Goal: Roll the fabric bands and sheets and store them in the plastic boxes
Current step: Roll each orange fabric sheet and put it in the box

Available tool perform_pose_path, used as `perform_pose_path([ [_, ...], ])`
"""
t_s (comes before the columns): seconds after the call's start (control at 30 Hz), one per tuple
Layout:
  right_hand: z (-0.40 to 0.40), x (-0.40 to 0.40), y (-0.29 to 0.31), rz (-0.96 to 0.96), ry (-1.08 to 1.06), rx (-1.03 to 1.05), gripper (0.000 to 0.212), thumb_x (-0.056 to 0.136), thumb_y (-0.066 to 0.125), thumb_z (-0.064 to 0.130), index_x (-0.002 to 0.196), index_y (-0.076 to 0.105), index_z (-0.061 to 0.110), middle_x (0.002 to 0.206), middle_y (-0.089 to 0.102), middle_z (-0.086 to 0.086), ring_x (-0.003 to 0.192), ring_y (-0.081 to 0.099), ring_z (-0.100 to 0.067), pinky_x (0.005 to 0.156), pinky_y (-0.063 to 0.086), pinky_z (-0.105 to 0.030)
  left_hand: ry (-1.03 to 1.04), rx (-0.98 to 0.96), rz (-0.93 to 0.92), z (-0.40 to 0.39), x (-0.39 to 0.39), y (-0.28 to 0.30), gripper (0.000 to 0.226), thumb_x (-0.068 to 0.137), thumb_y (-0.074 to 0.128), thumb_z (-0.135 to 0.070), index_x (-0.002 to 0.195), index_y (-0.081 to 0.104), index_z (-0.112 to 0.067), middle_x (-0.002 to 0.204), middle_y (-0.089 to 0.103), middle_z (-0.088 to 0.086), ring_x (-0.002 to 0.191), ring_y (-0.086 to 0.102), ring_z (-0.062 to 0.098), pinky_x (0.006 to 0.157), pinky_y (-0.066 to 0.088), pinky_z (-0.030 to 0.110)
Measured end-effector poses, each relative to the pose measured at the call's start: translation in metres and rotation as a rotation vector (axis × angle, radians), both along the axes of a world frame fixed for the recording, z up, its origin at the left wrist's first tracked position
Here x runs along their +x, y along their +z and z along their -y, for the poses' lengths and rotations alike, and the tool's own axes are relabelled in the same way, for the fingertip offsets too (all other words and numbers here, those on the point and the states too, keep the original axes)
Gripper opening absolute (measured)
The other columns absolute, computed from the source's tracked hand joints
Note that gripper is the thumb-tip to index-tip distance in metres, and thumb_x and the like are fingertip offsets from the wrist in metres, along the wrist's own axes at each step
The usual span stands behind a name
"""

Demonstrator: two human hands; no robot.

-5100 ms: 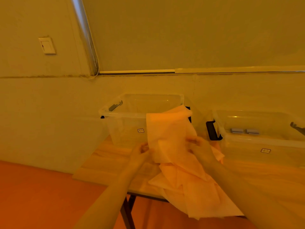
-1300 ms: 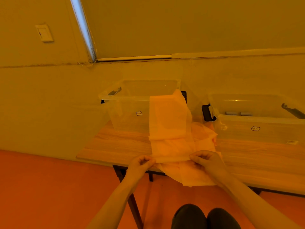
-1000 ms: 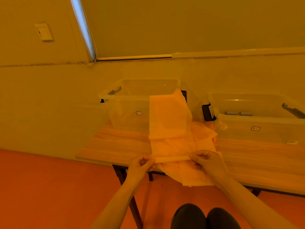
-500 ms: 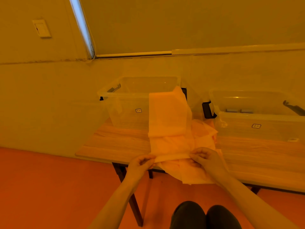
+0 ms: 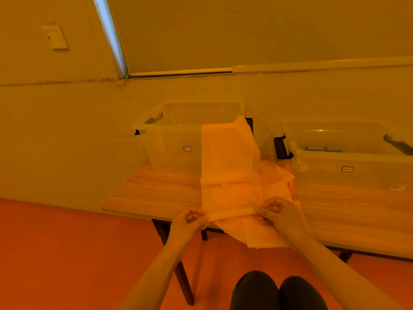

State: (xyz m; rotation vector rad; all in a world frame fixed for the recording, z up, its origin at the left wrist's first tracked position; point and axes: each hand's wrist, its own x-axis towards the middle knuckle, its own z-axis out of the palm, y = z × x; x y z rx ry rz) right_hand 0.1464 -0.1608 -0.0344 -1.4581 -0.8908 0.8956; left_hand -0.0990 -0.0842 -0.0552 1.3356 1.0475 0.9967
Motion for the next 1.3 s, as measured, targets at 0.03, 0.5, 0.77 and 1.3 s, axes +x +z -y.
perform_pose_path([
  [0.03, 0.0, 0.0, 0.0, 0.002, 0.003, 0.0, 0.019, 0.078, 0.074, 0.007, 0.09, 0.061, 0.001, 0.076, 0.069, -0.017, 0.061, 0.066, -0.019, 0.056, 0.055, -0.022, -0.004, 0.0, -0.002, 0.0, -0.001, 0.0, 0.01, 0.081, 0.072, -0.006, 0.086, 0.064, -0.003, 0.076, 0.071, 0.013, 0.069, 0.068, 0.018, 0.065, 0.054, 0.024],
  [0.5, -0.014, 0.003, 0.017, 0.014, 0.037, 0.027, 0.01, 0.08, 0.073, 0.008, 0.09, 0.07, 0.008, 0.087, 0.073, -0.012, 0.084, 0.07, -0.027, 0.076, 0.057, -0.033, -0.075, -0.003, -0.07, -0.025, 0.008, 0.03, 0.011, 0.085, 0.068, -0.006, 0.09, 0.072, -0.015, 0.076, 0.072, 0.0, 0.07, 0.068, 0.008, 0.064, 0.05, 0.016],
  [0.77, -0.022, 0.006, 0.001, -0.106, -0.032, 0.043, 0.017, 0.08, 0.073, 0.003, 0.095, 0.068, -0.004, 0.091, 0.071, -0.023, 0.083, 0.068, -0.031, 0.072, 0.056, -0.033, -0.007, -0.046, -0.055, -0.032, 0.011, 0.023, 0.003, 0.081, 0.073, -0.011, 0.083, 0.074, -0.013, 0.078, 0.074, 0.009, 0.074, 0.068, 0.016, 0.069, 0.051, 0.025],
  [1.3, -0.019, 0.015, -0.001, -0.127, 0.108, 0.035, 0.016, 0.087, 0.063, 0.003, 0.098, 0.07, 0.01, 0.096, 0.074, -0.009, 0.087, 0.071, -0.02, 0.074, 0.058, -0.024, -0.126, -0.057, -0.018, -0.037, -0.001, 0.013, 0.024, 0.09, 0.06, -0.006, 0.09, 0.075, -0.025, 0.09, 0.074, 0.007, 0.089, 0.068, 0.021, 0.089, 0.049, 0.039],
])
